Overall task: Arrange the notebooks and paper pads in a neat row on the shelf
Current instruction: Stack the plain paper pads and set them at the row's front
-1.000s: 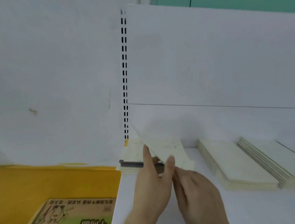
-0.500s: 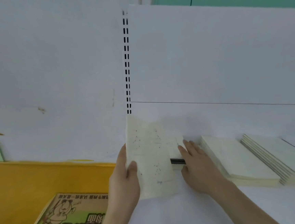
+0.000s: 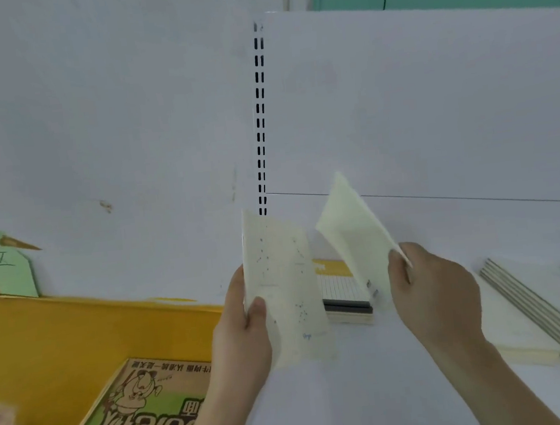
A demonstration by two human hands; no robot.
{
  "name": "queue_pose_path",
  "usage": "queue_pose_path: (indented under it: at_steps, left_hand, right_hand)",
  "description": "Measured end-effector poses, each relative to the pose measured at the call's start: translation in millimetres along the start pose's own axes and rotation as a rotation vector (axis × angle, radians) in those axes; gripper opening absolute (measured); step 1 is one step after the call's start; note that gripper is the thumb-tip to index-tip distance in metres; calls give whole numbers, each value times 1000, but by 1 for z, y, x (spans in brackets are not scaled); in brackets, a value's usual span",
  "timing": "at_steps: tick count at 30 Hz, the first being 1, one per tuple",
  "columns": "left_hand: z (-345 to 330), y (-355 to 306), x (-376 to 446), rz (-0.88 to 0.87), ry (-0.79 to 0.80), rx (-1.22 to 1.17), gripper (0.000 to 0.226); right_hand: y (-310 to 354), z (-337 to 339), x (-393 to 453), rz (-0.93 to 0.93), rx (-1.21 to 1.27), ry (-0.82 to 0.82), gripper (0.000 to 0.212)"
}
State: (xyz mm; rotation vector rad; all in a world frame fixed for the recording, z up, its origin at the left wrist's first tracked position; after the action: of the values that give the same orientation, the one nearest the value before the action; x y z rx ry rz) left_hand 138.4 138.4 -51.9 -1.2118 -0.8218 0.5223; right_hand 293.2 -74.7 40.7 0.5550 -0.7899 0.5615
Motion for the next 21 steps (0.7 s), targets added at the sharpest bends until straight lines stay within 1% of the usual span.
queue_pose_path:
  at_steps: [2,3,5,8,10,12,14,17,18,19,21]
  left_hand:
    - [-8,2,2,29,21,-88,49]
    - [-16,4,2,54,42,-146,48]
    - [-33,6,0,104,89,-245,45]
    - [-51,9,-4,176,102,-415,39]
    - [-60,2,-5,148,142,-484,35]
    - [-66,-12,-7,66,198,-460,32]
    - [-74,-24,-10,-8,225,-406,38]
    - [-88,-26,-11,-22,215,-365,47]
    - [-94,-26,-12,-17,227,-369,48]
    - [-101,-27,-14,-12,251,-389,49]
    - [-117,-35,-19,-17,334,-436,51]
  right_hand:
    - [23,17,-17,87,80,-121,21]
    - [39,17,-30,163,106,-139,19]
    - [66,0,-58,301,163,-98,30]
    - [82,-31,-90,370,192,2,45]
    - [81,-40,-100,366,194,65,48]
    - [80,-37,-104,351,210,113,51]
    - [77,-31,-106,349,236,170,57]
    - [66,-24,-110,398,245,292,65]
    - [54,-20,-112,387,236,311,66]
    - [37,-14,-111,338,220,309,68]
    - [-7,5,-103,139,191,293,78]
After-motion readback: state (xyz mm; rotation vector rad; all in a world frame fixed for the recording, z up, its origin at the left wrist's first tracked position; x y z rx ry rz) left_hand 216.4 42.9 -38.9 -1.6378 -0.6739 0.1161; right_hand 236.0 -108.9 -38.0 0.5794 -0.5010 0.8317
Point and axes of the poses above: each hand's wrist, its own x-axis towards the middle knuckle, its own z-axis out of the back of the hand, y = z × x, the point moved 10 cm from there along x, towards the middle knuckle, and after that the axes turned 1 degree about -z, right-handed, at the moved point
